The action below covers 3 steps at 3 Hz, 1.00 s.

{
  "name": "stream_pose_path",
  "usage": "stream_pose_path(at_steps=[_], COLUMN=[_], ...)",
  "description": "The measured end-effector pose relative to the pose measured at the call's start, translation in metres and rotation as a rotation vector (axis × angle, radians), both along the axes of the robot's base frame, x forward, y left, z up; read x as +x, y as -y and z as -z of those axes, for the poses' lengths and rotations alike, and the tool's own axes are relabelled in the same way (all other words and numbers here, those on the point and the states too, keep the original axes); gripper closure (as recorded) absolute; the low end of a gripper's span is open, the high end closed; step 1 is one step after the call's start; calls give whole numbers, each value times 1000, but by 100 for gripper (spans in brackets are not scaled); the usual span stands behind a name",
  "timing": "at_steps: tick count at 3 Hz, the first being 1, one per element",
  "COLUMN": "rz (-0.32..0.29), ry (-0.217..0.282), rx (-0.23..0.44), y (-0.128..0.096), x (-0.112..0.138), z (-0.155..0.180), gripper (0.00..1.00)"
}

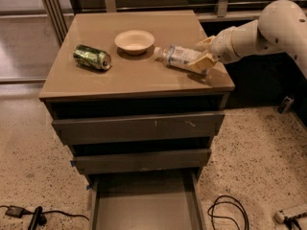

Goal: Pick blue plastic bottle from bottom drawer and place on counter

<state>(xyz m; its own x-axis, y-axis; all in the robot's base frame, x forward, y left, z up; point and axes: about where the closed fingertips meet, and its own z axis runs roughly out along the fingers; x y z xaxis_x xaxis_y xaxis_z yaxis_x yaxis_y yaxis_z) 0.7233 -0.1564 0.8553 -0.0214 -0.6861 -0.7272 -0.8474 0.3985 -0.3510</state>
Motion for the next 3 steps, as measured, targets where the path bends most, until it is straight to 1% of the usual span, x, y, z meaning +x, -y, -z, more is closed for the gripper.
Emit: stream_pose_path(at_steps=[1,2,3], rz=[0,0,0], ry=[0,0,0], rx=[0,0,0], y=[0,0,0], x=[0,0,0], z=[0,0,0], gripper=[27,0,0])
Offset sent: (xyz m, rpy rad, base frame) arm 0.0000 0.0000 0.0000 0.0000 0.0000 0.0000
